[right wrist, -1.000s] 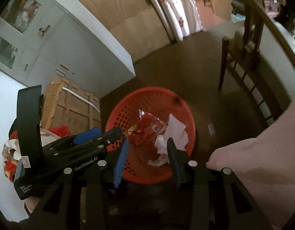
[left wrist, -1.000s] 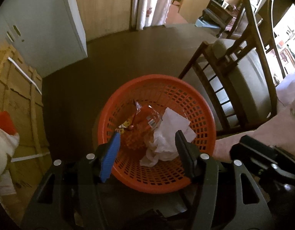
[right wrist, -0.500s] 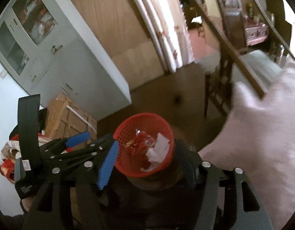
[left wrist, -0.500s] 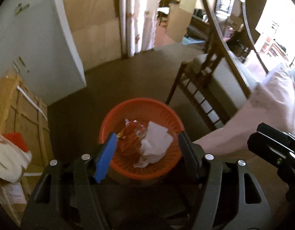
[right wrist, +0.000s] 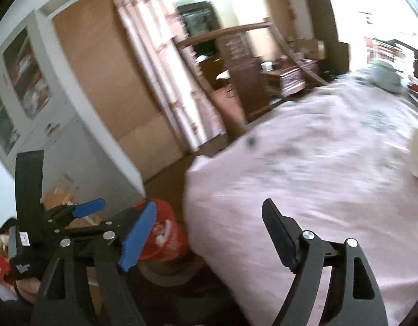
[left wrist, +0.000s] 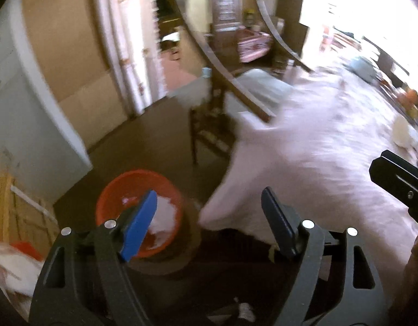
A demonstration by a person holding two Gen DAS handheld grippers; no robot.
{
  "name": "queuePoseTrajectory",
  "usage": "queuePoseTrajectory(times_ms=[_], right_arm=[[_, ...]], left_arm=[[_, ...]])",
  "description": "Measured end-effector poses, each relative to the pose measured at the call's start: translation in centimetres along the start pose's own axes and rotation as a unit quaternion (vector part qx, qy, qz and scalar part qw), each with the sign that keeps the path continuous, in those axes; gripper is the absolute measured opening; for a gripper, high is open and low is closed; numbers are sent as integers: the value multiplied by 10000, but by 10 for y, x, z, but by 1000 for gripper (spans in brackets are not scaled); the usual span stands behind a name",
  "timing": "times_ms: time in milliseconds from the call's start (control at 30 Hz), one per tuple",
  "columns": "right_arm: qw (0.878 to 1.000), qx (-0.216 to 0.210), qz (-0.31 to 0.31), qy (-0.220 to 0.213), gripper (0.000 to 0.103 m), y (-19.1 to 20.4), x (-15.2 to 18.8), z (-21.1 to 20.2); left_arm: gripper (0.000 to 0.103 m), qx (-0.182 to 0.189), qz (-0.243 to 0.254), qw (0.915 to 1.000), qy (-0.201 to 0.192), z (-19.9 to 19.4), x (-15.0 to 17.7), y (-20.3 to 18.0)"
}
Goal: Collect trash
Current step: 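Bring both open tools back over the table, then reach the right tool to the green-and-white milk carton and close on it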
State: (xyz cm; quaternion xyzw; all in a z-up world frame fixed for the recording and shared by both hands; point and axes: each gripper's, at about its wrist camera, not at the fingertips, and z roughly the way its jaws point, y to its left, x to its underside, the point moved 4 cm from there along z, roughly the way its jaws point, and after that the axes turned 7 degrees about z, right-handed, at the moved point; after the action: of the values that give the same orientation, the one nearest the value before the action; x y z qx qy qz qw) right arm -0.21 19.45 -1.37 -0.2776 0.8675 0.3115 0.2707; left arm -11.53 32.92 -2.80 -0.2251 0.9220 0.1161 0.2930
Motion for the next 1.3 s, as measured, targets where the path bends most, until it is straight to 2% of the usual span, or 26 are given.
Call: queuePoseTrajectory(times_ms=[100, 267, 433, 600, 800, 967, 1133, 1300], right_arm=[[9984, 198, 424, -301, 86, -47, 0, -35], [9891, 711, 1032, -779, 87, -125, 6, -95], [9714, 1436, 1443, -1224, 88, -196, 18, -151], [9506, 1977, 1903, -1455, 89, -258, 33, -190], [9219, 2861, 2161, -1467, 89, -319, 52, -224], [9119, 3194, 2226, -1303, 89, -351, 63, -234], [9090, 3439, 2137, -985, 89, -373, 62, -228], [9154, 3392, 2039, -741, 89, -391, 54, -219]], left_arm=[[78, 265, 431, 9986, -128, -5, -17, -49], [81, 746, 1074, 9909, -319, -13, -34, -133], [84, 1094, 1588, 9804, -405, -12, -44, -204], [88, 1385, 1912, 9711, -354, -8, -50, -263], [90, 1512, 2239, 9624, -270, -4, -45, -300], [90, 1486, 2292, 9619, -58, 11, -47, -314], [90, 1504, 2323, 9609, 109, 24, -52, -326], [90, 1483, 2470, 9575, 142, 31, -59, -342]])
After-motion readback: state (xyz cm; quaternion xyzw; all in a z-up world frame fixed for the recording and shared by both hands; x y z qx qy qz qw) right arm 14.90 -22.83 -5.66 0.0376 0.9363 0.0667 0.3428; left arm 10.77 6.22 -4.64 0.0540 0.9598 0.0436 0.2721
